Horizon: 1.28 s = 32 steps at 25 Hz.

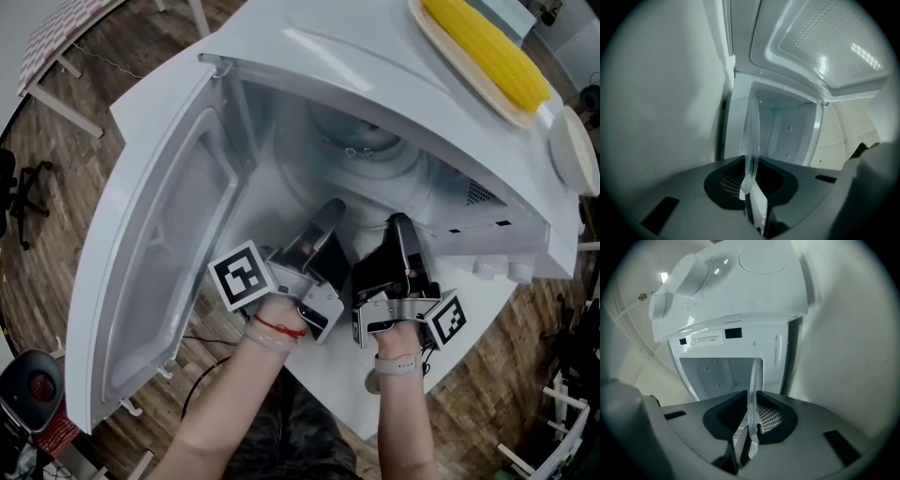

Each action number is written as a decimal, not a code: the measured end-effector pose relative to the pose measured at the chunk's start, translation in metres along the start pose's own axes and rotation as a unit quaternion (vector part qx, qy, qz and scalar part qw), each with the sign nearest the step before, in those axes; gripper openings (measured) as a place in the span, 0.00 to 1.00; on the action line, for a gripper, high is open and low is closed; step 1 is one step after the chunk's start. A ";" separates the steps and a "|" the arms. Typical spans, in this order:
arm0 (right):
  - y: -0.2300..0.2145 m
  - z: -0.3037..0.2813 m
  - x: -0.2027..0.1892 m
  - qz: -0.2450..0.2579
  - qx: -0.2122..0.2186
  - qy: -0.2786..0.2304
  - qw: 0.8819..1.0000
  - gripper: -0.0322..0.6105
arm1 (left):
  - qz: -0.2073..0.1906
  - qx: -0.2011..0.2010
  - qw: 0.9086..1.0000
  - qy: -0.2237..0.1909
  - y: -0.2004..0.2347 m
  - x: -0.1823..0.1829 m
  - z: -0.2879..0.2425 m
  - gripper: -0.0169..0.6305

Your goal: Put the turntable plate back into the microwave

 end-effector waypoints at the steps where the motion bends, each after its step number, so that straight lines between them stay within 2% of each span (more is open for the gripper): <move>1: 0.000 0.002 0.000 0.003 0.000 0.001 1.000 0.15 | 0.001 0.000 1.000 0.001 0.000 0.000 -0.002 0.09; 19: 0.008 -0.010 -0.013 0.046 -0.008 0.051 0.998 0.13 | -0.015 0.006 1.000 0.011 -0.002 0.009 -0.029 0.09; 28: 0.004 -0.021 -0.017 0.047 -0.024 0.100 0.994 0.13 | -0.048 0.020 0.996 0.068 -0.006 0.013 -0.034 0.09; 32: 0.000 -0.022 -0.019 0.038 -0.016 0.103 0.994 0.13 | -0.051 0.019 0.995 0.080 -0.006 0.015 -0.034 0.09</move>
Point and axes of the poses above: the fingertips, and each gripper's own axes: z backward along the fingers, y to its left, x out of its top, the point moved 10 cm from there along z, backward along the fingers, and after that the axes turned 11 degrees about -z, right-handed, at the moved point
